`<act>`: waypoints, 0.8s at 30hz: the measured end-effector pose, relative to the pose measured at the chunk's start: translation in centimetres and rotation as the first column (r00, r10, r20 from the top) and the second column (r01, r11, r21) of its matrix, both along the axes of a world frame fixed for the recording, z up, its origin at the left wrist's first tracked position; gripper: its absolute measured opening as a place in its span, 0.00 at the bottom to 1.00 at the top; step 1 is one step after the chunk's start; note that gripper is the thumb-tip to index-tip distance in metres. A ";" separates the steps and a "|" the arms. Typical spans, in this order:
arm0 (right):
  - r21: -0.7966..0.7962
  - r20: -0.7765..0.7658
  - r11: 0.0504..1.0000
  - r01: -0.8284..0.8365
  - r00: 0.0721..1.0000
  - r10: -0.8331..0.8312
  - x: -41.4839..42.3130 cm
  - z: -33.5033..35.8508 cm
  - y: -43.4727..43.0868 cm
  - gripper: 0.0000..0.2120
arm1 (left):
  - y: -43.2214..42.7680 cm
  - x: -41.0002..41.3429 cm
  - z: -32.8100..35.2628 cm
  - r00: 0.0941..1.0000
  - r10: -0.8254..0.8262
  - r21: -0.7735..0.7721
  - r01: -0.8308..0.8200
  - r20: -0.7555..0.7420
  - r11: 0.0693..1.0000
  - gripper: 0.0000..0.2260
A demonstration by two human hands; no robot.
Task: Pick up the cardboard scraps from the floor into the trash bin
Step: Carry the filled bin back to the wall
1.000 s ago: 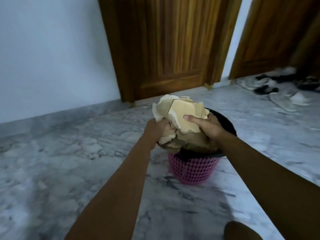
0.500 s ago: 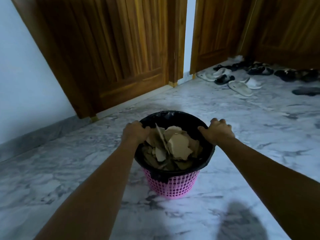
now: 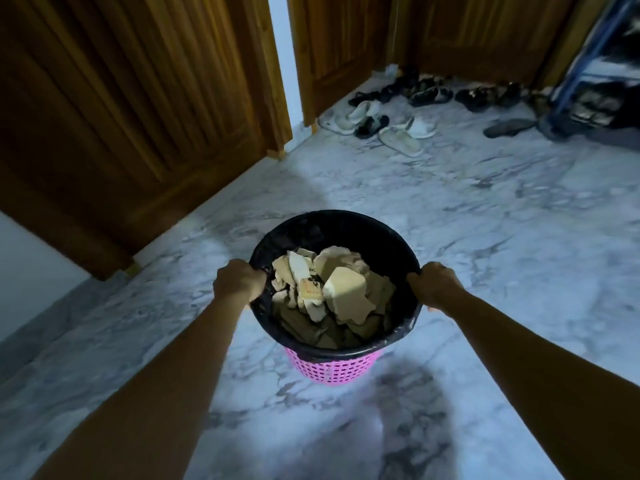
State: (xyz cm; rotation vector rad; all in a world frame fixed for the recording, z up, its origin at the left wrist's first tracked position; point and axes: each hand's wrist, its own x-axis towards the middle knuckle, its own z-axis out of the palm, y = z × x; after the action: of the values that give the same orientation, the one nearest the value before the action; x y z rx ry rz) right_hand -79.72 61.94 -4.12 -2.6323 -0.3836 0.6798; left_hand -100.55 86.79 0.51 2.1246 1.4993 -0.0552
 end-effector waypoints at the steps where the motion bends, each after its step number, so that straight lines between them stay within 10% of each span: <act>1: -0.008 -0.007 1.000 0.027 1.000 -0.027 0.5 2.9 -2.1 0.20 | -1.2 1.3 3.3 0.999 -0.032 -0.026 0.032 -0.017 0.999 0.14; 12: -0.063 -0.060 0.914 0.400 0.913 -0.403 4.4 37.2 -29.9 0.14 | -20.6 18.1 37.5 0.924 -0.382 -0.338 0.351 -0.029 0.873 0.13; 24: 0.021 -0.124 0.704 0.710 0.700 -0.703 17.5 44.9 -61.8 0.18 | -51.1 41.8 45.2 0.765 -0.641 -0.424 0.599 0.055 0.679 0.10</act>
State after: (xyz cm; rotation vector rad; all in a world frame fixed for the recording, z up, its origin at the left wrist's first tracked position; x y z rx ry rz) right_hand -62.20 0.10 40.77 -2.3711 0.6239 0.5114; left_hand -58.75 35.68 45.76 2.1736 0.6394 -0.6809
